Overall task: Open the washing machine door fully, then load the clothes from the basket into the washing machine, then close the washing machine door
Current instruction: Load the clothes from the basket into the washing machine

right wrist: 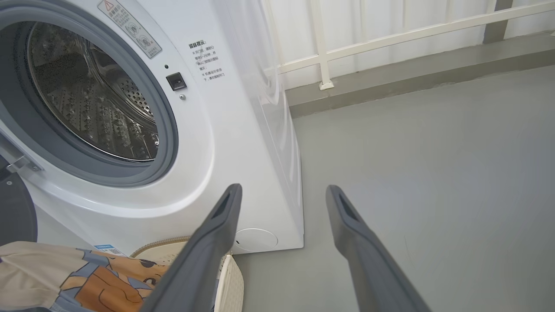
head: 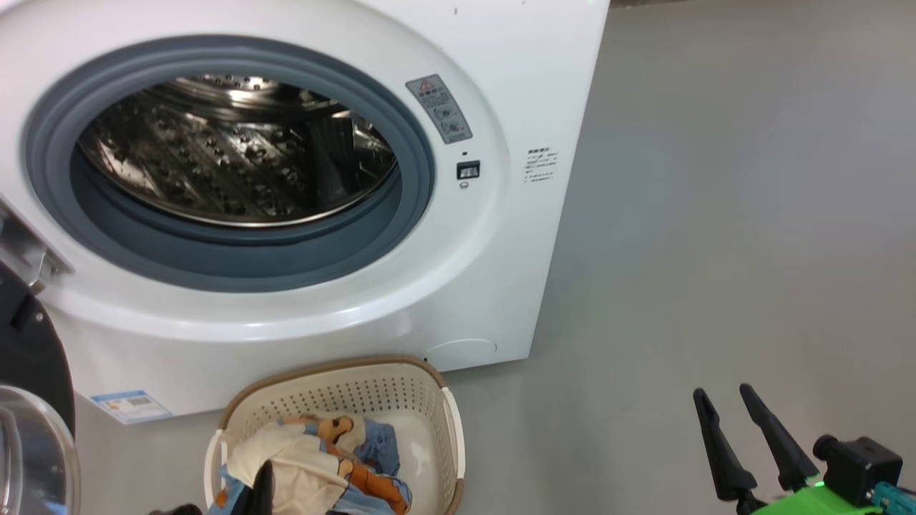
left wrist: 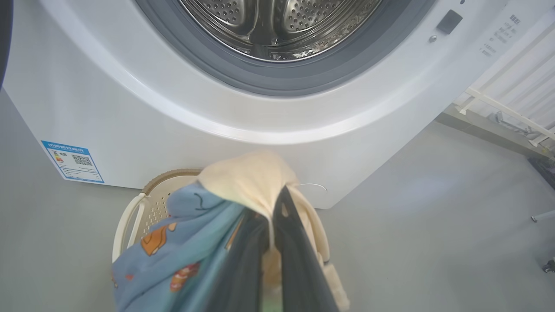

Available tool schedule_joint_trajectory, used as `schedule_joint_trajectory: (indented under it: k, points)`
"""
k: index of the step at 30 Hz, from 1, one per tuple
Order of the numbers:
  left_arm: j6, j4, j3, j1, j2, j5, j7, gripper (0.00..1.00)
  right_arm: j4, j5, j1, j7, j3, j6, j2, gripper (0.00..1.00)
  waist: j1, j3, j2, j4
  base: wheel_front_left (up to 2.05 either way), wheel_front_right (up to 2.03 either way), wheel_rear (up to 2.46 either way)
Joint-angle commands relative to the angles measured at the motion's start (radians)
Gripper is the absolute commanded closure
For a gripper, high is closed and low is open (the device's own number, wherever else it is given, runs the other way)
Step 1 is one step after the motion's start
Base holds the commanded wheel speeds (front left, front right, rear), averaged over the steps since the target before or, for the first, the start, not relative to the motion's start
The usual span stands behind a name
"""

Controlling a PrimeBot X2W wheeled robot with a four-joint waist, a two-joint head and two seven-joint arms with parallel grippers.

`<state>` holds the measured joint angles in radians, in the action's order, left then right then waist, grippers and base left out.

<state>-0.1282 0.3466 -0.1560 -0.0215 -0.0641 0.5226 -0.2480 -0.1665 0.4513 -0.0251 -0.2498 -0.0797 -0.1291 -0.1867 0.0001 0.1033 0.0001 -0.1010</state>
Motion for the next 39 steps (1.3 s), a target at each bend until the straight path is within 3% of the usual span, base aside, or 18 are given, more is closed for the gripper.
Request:
schedule_joint_trajectory:
  k: [1,23,39]
  points:
    - [-0.002,-0.042,0.041,-0.006,-0.002,-0.015,-0.014,1.0,0.022,0.005,-0.013,-0.012,-0.012,-0.002,-0.012,0.0,-0.0001,-0.024,-0.0001,-0.013,0.0,0.0,0.0]
    - [0.006,-0.237,0.075,-0.125,0.014,-0.089,-0.014,1.0,0.048,-0.014,-0.089,-0.012,0.026,-0.002,-0.033,0.0,-0.0001,-0.126,-0.0001,0.025,0.0,0.0,0.0]
    - [0.011,-0.257,0.065,-0.146,0.014,-0.085,-0.014,1.0,0.045,-0.016,-0.091,-0.012,0.011,-0.002,-0.041,0.0,-0.0001,-0.151,-0.0001,0.039,0.0,0.0,0.0]
